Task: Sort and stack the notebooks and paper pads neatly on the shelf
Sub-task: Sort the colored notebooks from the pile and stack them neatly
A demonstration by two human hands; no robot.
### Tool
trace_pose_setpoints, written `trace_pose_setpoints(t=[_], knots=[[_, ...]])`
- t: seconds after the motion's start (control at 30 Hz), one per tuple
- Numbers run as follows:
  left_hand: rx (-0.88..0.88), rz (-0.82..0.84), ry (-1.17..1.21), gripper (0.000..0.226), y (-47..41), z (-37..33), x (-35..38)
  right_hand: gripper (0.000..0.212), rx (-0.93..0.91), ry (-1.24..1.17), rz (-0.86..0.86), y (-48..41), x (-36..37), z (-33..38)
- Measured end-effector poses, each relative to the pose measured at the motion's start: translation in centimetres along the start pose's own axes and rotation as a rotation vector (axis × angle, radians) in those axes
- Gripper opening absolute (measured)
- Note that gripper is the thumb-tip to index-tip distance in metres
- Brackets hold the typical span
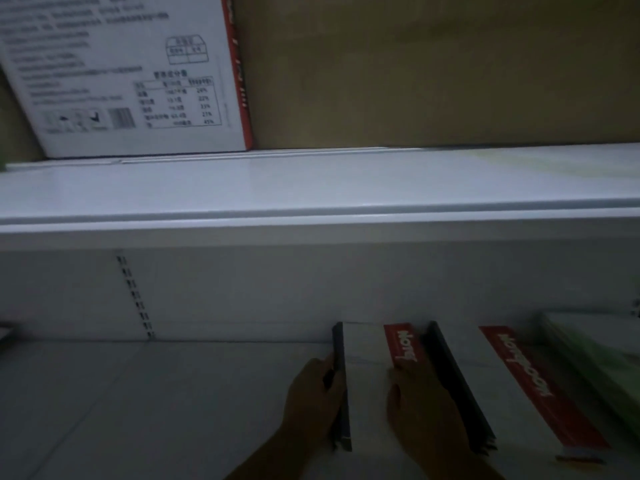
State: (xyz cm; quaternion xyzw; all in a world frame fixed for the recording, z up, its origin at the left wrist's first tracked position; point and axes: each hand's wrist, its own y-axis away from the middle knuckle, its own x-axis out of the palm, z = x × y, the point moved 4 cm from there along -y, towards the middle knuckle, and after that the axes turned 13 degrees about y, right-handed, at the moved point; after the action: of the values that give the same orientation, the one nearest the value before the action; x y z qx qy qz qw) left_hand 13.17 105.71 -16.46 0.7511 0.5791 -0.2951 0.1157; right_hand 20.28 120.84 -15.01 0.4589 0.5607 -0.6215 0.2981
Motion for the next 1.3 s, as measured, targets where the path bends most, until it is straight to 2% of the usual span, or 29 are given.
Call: trace_pose_setpoints(t=[0.07,0.13,0.23,0.3,0.37,0.4,0.43,0.5,0.57,0.63,0.7,0.87,1.1,1.3], knots=[[-0.019,0.023,-0.01,0.023,0.1,-0.4,-0.2,0.03,0.026,-0.007,0.064,0.0,-0.9,0.1],[-0.007,0.069,-0.057,0.031,0.3,-0.9,-0.5,0.031,0.047,-0.056,0.146,0.2,-1.4,0.5],[0.079,0.226,-0.231,0.042,1.4,-0.6,-2.5,0.036,0.102,-0.107,0.249,0.5,-2.4,0.5],[0.135,0.363,-0.433,0.048,2.6,0.8,-6.2,0.036,0.022,0.02,0.348,0.3,-3.3,1.4],[0.152,0.388,-0.588,0.056,3.7,3.2,-11.9,0.033,-0.012,0.248,0.463,-0.1,-5.1,3.7],[0.102,0.363,-0.607,0.056,4.2,4.7,-15.4,0.032,-0.077,0.4,0.361,-0.8,-6.4,5.7],[0.035,0.33,-0.603,0.056,4.7,6.2,-19.2,0.034,-0.136,0.503,0.253,-1.3,-7.6,8.5],[-0.093,0.262,-0.61,0.058,6.2,8.7,-27.1,0.047,-0.26,0.439,0.103,-1.3,-10.3,16.3],[-0.162,0.193,-0.679,0.061,8.6,10.7,-34.7,0.058,-0.407,0.32,0.157,-0.4,-10.0,25.8],[-0.164,0.093,-0.736,0.061,11.4,12.4,-41.5,0.055,-0.565,0.162,0.271,1.0,-10.4,35.8],[-0.161,-0.006,-0.752,0.06,14.6,14.3,-47.2,0.058,-0.725,0.038,0.252,2.7,-11.4,44.7],[-0.353,-0.061,-0.714,0.06,22.7,20.4,-56.6,0.055,-1.078,0.047,0.31,7.7,-14.6,59.8],[-0.511,-0.142,-0.618,0.062,27.7,28.6,-65.1,0.051,-1.178,0.006,0.348,6.1,-13.7,70.4],[-0.473,-0.18,-0.687,0.056,23.9,31.3,-71.7,0.05,-1.111,-0.133,0.167,-0.2,-12.0,81.2]])
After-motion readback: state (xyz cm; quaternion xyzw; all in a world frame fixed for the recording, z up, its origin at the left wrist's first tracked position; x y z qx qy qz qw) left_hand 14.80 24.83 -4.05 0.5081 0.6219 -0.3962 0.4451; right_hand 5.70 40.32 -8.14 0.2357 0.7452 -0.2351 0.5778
